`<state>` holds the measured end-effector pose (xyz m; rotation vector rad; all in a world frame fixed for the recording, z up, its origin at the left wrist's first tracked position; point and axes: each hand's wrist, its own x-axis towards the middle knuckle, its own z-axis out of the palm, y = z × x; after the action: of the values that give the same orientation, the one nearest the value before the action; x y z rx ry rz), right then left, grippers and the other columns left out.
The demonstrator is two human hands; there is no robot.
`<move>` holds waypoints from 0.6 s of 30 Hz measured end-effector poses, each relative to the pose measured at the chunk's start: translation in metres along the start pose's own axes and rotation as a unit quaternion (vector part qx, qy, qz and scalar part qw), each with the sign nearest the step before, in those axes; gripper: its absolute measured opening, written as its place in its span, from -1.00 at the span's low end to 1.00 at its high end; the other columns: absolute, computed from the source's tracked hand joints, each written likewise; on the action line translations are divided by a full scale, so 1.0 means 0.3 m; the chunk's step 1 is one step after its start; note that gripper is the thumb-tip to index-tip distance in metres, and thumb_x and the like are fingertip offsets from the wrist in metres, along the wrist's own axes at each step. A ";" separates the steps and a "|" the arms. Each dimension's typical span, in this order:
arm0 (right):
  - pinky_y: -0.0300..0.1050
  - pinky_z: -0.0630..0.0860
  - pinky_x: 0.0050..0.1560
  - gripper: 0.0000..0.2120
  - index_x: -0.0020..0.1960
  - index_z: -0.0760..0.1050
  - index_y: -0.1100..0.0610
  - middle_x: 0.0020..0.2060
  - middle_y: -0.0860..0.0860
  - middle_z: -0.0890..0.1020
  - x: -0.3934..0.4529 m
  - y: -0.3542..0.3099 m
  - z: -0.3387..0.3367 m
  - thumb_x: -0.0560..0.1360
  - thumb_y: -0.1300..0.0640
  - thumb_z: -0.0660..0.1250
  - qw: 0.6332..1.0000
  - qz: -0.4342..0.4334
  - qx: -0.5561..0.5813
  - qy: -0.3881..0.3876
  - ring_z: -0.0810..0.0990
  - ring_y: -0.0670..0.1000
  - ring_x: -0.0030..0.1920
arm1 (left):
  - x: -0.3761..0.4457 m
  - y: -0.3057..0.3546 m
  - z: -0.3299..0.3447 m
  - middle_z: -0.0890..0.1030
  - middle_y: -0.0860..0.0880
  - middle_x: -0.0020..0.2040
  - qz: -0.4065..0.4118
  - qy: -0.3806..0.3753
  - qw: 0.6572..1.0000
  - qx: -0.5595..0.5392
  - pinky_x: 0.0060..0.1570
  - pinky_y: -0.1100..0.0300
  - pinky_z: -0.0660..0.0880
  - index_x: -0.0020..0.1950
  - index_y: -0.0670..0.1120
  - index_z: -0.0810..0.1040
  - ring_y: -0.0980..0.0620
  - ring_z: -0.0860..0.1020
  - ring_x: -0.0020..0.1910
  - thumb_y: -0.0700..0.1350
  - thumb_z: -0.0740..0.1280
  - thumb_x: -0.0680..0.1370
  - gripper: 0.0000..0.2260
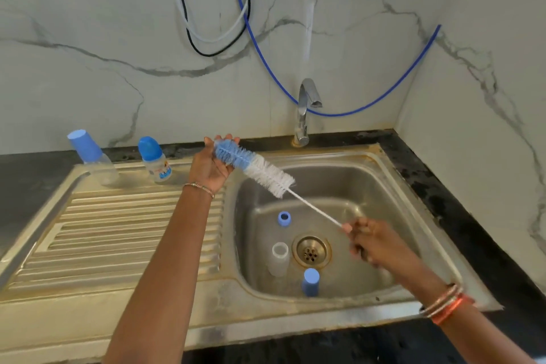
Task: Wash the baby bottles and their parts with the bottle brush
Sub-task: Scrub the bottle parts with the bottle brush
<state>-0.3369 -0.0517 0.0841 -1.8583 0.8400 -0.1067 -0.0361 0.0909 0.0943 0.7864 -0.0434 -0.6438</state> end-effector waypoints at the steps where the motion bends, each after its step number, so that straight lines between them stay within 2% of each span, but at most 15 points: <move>1: -0.23 0.38 -0.47 -0.90 -0.01 0.53 0.04 -0.32 -0.03 0.58 0.003 0.006 0.003 0.53 0.03 0.32 0.974 -0.095 -0.173 0.111 0.49 -0.10 -0.47 | 0.007 0.001 0.004 0.58 -0.07 0.14 0.002 0.024 1.000 0.020 -0.03 0.03 0.55 0.13 -0.04 0.46 -0.01 0.58 0.03 0.05 0.06 0.65 -0.74; 2: -0.21 0.42 -0.44 -0.87 0.03 0.54 0.00 -0.25 -0.05 0.60 0.006 0.012 0.001 0.49 0.03 0.37 0.911 -0.173 -0.309 0.211 0.55 -0.04 -0.40 | 0.011 -0.001 0.011 0.55 -0.08 0.23 0.004 0.040 0.998 0.041 -0.01 0.03 0.52 0.11 -0.04 0.45 -0.01 0.56 0.04 0.07 0.04 0.65 -0.73; 3: -0.20 0.41 -0.46 -0.83 0.05 0.57 0.02 -0.23 -0.03 0.60 0.004 0.013 -0.005 0.47 0.07 0.40 0.848 -0.242 -0.374 0.287 0.56 0.02 -0.39 | 0.016 -0.005 0.011 0.52 -0.07 0.29 0.007 0.054 0.997 0.060 -0.01 0.03 0.50 0.06 -0.04 0.45 -0.01 0.55 0.07 0.08 0.02 0.66 -0.71; 4: -0.20 0.40 -0.49 -0.84 0.04 0.60 0.05 -0.24 -0.01 0.60 -0.006 0.012 -0.009 0.45 0.11 0.42 0.813 -0.282 -0.394 0.323 0.55 0.06 -0.41 | 0.021 -0.015 0.007 0.50 -0.06 0.32 0.006 0.056 0.996 0.072 -0.01 0.03 0.49 0.03 -0.04 0.45 -0.02 0.54 0.09 0.09 0.00 0.66 -0.69; 5: -0.19 0.40 -0.51 -0.87 0.00 0.62 0.06 -0.28 -0.01 0.59 -0.013 0.014 -0.006 0.45 0.14 0.42 0.808 -0.284 -0.395 0.332 0.54 0.08 -0.43 | 0.022 -0.021 -0.001 0.48 -0.06 0.35 0.002 0.044 0.995 0.086 0.01 0.03 0.48 0.04 -0.04 0.46 -0.02 0.53 0.10 0.09 0.01 0.66 -0.69; 6: -0.18 0.41 -0.50 -0.92 -0.06 0.63 0.03 -0.33 -0.03 0.58 -0.021 0.003 -0.002 0.46 0.15 0.41 0.832 -0.252 -0.378 0.317 0.53 0.06 -0.44 | 0.018 -0.020 -0.004 0.48 -0.05 0.36 -0.001 0.020 0.995 0.100 0.05 0.03 0.47 0.05 -0.04 0.47 0.00 0.55 0.08 0.09 0.06 0.65 -0.72; 7: -0.19 0.41 -0.48 -0.93 -0.12 0.63 0.01 -0.39 -0.07 0.56 -0.022 -0.011 -0.005 0.49 0.13 0.37 0.888 -0.192 -0.324 0.265 0.51 0.00 -0.46 | 0.009 -0.014 -0.007 0.50 -0.05 0.34 -0.003 -0.013 0.994 0.111 0.10 0.03 0.47 0.05 -0.04 0.52 0.01 0.56 0.06 0.08 0.18 0.61 -0.77; 8: -0.23 0.38 -0.50 -0.86 -0.16 0.62 0.01 -0.46 -0.09 0.52 -0.016 -0.026 -0.016 0.53 0.13 0.32 0.957 -0.096 -0.218 0.166 0.46 -0.07 -0.51 | 0.000 -0.004 -0.012 0.55 -0.05 0.28 -0.004 -0.050 0.993 0.106 0.12 0.01 0.49 0.01 -0.03 0.60 0.02 0.60 0.04 0.08 0.38 0.49 -0.78; 9: -0.29 0.28 -0.57 -0.79 -0.18 0.59 0.07 -0.53 -0.08 0.44 -0.011 -0.038 -0.036 0.57 0.16 0.23 0.996 0.022 -0.076 0.030 0.35 -0.12 -0.58 | -0.001 0.005 -0.022 0.62 -0.04 0.18 -0.004 -0.084 0.992 0.094 0.10 0.01 0.52 -0.07 -0.04 0.67 0.02 0.62 0.02 0.08 0.57 0.28 -0.69; 11: -0.37 0.04 -0.64 -0.76 -0.22 0.47 0.18 -0.60 -0.05 0.25 -0.011 -0.048 -0.069 0.55 0.19 0.11 0.948 0.182 0.178 -0.189 0.13 -0.16 -0.65 | 0.013 0.017 -0.054 0.67 -0.04 0.07 -0.010 -0.138 0.989 0.060 0.04 0.03 0.57 -0.17 -0.05 0.72 0.02 0.64 0.04 0.04 0.69 0.00 -0.54; 13: -0.38 -0.02 -0.63 -0.80 -0.23 0.41 0.18 -0.60 -0.06 0.19 -0.021 -0.051 -0.056 0.50 0.12 0.13 0.915 0.183 0.268 -0.240 0.09 -0.17 -0.64 | 0.029 0.023 -0.072 0.66 -0.04 0.08 -0.009 -0.143 0.989 0.031 0.07 0.01 0.55 -0.16 -0.05 0.71 0.02 0.63 0.08 0.03 0.69 0.00 -0.53; 15: -0.34 0.08 -0.61 -0.79 -0.15 0.47 0.17 -0.57 -0.02 0.28 -0.024 -0.040 -0.021 0.56 0.07 0.19 0.956 0.127 0.205 -0.167 0.17 -0.12 -0.63 | 0.030 0.025 -0.060 0.67 -0.03 0.06 -0.006 -0.108 0.994 0.022 0.13 0.01 0.51 -0.17 -0.05 0.69 0.01 0.61 0.11 -0.01 0.66 0.11 -0.64; 16: -0.30 0.20 -0.58 -0.83 -0.11 0.49 0.14 -0.55 -0.02 0.37 -0.030 -0.030 0.002 0.55 0.04 0.26 0.991 0.047 0.093 -0.089 0.27 -0.08 -0.60 | 0.027 0.023 -0.047 0.65 -0.02 0.05 0.005 -0.073 0.997 0.031 0.18 0.01 0.48 -0.14 -0.05 0.66 -0.01 0.58 0.15 -0.03 0.59 0.27 -0.76; 17: -0.25 0.32 -0.51 -0.89 -0.09 0.51 0.08 -0.51 -0.05 0.46 -0.031 -0.025 0.019 0.51 0.03 0.34 0.996 -0.054 -0.066 0.031 0.38 -0.05 -0.55 | 0.021 0.019 -0.031 0.63 0.00 0.06 0.015 -0.027 0.998 0.062 0.23 0.01 0.41 -0.09 -0.04 0.60 -0.02 0.52 0.20 -0.03 0.45 0.45 -0.88; 18: -0.20 0.40 -0.47 -0.93 -0.10 0.53 0.02 -0.45 -0.07 0.53 -0.027 -0.015 0.024 0.47 0.05 0.40 0.949 -0.151 -0.230 0.156 0.47 -0.02 -0.48 | 0.021 0.013 -0.017 0.60 0.04 0.09 0.012 0.013 0.995 0.096 0.28 0.02 0.34 -0.01 -0.02 0.55 -0.01 0.47 0.23 -0.01 0.30 0.56 -0.89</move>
<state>-0.3375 -0.0404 0.0871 -2.4500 0.8340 -0.4382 -0.0275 0.0927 0.0920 0.9792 -0.0917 -0.6111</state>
